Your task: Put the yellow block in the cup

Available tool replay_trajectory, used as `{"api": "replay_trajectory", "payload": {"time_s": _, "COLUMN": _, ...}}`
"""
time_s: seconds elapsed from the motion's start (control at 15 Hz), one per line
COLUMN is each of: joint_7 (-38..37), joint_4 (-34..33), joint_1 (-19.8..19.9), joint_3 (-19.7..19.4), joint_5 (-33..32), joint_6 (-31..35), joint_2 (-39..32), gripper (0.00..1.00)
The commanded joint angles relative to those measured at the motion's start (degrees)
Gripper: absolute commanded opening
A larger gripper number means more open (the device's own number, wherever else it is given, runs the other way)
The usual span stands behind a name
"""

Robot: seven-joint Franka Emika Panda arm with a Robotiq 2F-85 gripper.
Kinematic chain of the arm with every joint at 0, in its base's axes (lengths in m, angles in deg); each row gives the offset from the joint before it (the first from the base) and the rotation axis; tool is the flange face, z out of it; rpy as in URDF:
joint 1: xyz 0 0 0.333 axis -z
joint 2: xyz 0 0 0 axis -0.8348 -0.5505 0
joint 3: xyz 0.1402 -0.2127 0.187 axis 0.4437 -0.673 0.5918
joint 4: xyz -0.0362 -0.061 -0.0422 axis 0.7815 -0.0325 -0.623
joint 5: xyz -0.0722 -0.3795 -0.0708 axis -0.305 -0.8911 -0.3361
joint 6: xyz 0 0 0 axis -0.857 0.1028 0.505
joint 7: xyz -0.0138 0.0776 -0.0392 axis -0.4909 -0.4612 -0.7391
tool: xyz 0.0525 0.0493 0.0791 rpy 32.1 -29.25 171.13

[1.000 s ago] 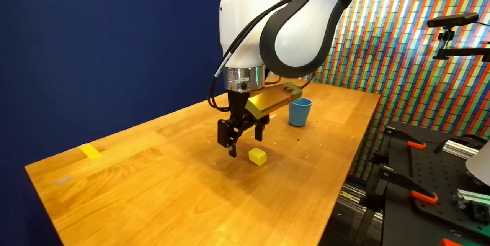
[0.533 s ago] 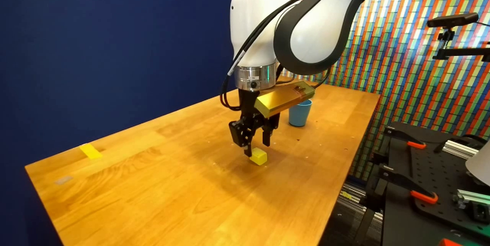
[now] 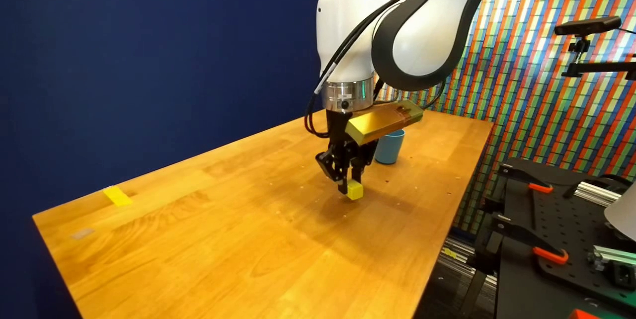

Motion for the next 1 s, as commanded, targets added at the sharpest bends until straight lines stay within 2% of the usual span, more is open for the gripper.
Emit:
{"api": "replay_trajectory", "payload": {"time_s": 0.0, "joint_7": -4.36, "joint_4": 4.22, "joint_1": 0.48, "joint_3": -3.98, "joint_5": -6.84, "joint_6": -1.21, "joint_2": 9.31, "gripper": 0.16}}
{"api": "replay_trajectory", "payload": {"time_s": 0.2, "joint_7": -8.28, "joint_4": 4.78, "joint_1": 2.57, "joint_3": -5.78, "joint_5": -14.04, "joint_6": -2.69, "joint_2": 14.52, "gripper": 0.16}}
{"api": "replay_trajectory", "payload": {"time_s": 0.47, "joint_7": -13.39, "joint_4": 7.20, "joint_1": 8.61, "joint_3": -4.56, "joint_5": -21.28, "joint_6": -4.50, "joint_2": 20.30, "gripper": 0.16}}
{"api": "replay_trajectory", "payload": {"time_s": 0.93, "joint_7": -16.43, "joint_4": 11.92, "joint_1": 17.91, "joint_3": -2.14, "joint_5": -26.25, "joint_6": -2.89, "joint_2": 23.17, "gripper": 0.16}}
